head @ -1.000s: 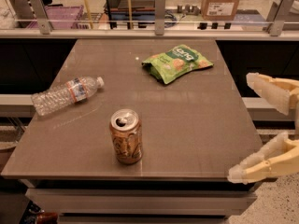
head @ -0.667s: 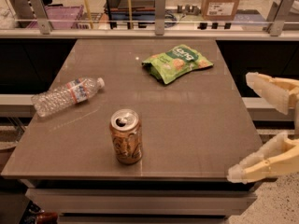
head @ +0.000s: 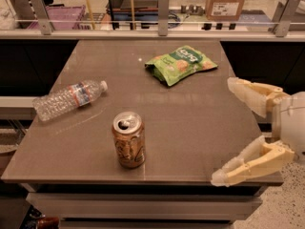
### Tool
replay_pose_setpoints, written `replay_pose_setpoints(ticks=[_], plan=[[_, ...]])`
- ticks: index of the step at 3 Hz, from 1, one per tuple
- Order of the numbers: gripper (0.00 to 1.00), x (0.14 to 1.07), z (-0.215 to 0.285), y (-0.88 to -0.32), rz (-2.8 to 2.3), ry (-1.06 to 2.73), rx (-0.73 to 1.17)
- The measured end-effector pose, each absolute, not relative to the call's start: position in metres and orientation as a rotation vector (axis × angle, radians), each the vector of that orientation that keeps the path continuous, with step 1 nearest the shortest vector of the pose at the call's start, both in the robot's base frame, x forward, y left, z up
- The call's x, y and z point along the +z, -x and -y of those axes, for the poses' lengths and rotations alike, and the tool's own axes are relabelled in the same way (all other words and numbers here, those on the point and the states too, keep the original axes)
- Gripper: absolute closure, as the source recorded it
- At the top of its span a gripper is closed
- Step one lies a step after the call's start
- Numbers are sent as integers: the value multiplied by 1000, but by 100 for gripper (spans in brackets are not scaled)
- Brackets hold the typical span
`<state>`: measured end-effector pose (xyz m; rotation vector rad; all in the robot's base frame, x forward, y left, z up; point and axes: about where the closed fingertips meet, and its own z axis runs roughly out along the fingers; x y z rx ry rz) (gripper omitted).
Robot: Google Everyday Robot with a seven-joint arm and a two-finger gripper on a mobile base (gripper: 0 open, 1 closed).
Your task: Pick orange can
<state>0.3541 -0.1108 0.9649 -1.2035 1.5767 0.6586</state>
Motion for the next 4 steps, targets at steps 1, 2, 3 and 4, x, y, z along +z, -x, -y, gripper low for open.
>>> replay_pose_setpoints(ticks=[1, 2, 3, 4], plan=[[0, 952, 91, -360, -1538, 1228, 713], [0, 937, 73, -368, -1509, 1228, 761], [0, 922, 58, -376, -1494, 1202, 785], [0, 911, 42, -384, -1484, 1163, 782]])
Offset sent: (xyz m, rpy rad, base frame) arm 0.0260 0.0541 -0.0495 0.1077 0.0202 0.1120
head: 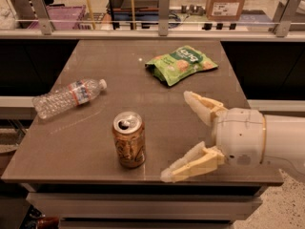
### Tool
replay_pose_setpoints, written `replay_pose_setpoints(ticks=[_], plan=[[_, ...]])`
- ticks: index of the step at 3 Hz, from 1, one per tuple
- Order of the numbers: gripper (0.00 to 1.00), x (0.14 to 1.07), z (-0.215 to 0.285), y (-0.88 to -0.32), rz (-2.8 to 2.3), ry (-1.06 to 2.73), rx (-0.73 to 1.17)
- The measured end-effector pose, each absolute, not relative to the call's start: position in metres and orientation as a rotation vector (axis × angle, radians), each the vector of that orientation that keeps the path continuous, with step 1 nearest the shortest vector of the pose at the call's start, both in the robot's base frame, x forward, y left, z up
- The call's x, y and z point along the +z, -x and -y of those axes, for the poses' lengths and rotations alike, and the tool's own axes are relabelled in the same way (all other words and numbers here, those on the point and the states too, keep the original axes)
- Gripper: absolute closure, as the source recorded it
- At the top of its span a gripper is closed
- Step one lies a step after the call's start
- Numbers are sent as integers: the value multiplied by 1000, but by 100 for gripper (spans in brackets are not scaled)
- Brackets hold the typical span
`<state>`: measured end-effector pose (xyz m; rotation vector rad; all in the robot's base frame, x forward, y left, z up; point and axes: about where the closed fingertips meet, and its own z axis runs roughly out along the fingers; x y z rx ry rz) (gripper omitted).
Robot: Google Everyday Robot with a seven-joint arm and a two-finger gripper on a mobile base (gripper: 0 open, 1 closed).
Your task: Pick orange can
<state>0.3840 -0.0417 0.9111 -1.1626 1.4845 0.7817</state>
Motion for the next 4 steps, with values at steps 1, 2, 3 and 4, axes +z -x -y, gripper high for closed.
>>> replay_pose_setpoints(ticks=[1, 2, 3, 4], plan=[[0, 906, 24, -391, -1467, 1147, 791], [0, 906, 2, -396, -1449, 1161, 807], [0, 907, -15, -402, -1433, 1180, 828], [0, 901, -31, -404, -1423, 1180, 864]])
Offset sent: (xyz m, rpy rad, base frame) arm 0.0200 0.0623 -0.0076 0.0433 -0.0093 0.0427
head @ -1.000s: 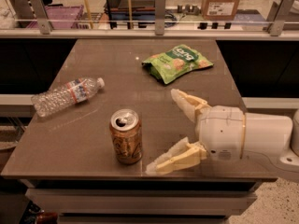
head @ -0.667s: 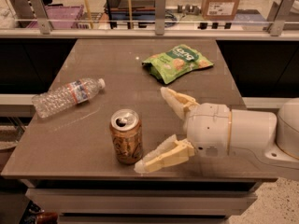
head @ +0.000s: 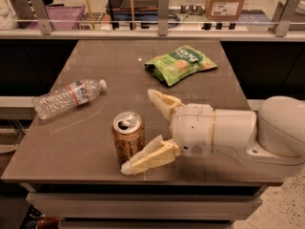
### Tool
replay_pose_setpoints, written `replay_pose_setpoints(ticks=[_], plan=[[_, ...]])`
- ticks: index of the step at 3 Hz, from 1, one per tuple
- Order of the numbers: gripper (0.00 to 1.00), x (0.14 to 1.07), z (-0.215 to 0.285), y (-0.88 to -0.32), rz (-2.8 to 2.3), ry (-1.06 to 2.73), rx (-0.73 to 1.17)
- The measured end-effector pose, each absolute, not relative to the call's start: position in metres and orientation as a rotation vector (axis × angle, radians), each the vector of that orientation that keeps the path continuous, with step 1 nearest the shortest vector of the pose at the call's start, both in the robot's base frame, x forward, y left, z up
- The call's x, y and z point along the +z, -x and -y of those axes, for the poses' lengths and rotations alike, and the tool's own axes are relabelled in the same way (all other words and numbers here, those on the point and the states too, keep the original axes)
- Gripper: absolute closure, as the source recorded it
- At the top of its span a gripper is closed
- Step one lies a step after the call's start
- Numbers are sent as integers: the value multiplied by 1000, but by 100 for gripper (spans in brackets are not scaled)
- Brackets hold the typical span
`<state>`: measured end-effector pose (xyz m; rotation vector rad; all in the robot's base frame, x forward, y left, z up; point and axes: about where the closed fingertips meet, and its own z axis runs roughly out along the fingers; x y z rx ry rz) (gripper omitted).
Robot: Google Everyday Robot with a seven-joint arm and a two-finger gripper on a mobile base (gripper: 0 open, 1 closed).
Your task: Pick orange can
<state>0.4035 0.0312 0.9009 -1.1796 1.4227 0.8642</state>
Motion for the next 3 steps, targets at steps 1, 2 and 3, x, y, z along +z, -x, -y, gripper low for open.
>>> replay_pose_setpoints(ticks=[1, 2, 3], plan=[[16, 897, -42, -403, -1416, 1174, 884], [40, 899, -44, -401, -1413, 1181, 881], [71, 901, -47, -400, -1408, 1189, 877]])
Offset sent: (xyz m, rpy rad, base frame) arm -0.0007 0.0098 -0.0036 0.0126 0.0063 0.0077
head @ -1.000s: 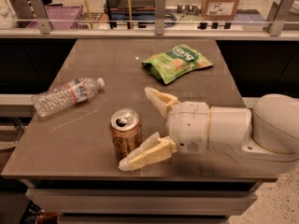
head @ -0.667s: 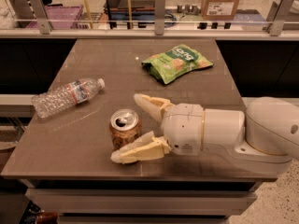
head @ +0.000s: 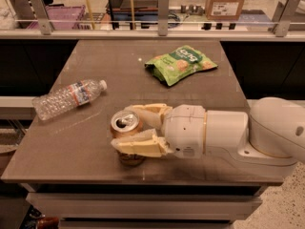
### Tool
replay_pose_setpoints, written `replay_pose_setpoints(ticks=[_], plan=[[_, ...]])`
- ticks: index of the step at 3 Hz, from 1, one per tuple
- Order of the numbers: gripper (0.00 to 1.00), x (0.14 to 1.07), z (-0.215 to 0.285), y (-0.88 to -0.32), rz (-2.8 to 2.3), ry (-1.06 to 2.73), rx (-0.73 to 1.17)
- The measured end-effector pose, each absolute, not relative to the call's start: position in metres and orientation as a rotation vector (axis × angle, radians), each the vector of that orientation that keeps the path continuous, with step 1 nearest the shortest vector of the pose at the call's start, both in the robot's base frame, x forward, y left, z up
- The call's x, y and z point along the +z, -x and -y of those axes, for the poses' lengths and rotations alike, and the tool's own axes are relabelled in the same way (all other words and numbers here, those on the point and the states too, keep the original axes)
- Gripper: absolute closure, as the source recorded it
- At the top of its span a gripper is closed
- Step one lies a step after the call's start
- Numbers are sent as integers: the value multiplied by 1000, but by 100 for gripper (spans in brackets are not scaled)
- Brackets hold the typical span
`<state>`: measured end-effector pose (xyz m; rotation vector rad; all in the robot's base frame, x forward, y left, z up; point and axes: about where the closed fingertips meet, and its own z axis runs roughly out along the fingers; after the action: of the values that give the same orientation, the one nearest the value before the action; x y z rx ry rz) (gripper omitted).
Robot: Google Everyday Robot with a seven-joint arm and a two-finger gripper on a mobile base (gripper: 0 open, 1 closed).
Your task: Pick orange can
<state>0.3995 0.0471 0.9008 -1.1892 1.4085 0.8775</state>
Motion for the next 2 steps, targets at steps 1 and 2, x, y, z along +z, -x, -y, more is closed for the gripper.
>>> replay_pose_setpoints(ticks=[1, 2], plan=[[93, 902, -49, -398, -1406, 1194, 875], [100, 903, -50, -397, -1403, 1199, 874]])
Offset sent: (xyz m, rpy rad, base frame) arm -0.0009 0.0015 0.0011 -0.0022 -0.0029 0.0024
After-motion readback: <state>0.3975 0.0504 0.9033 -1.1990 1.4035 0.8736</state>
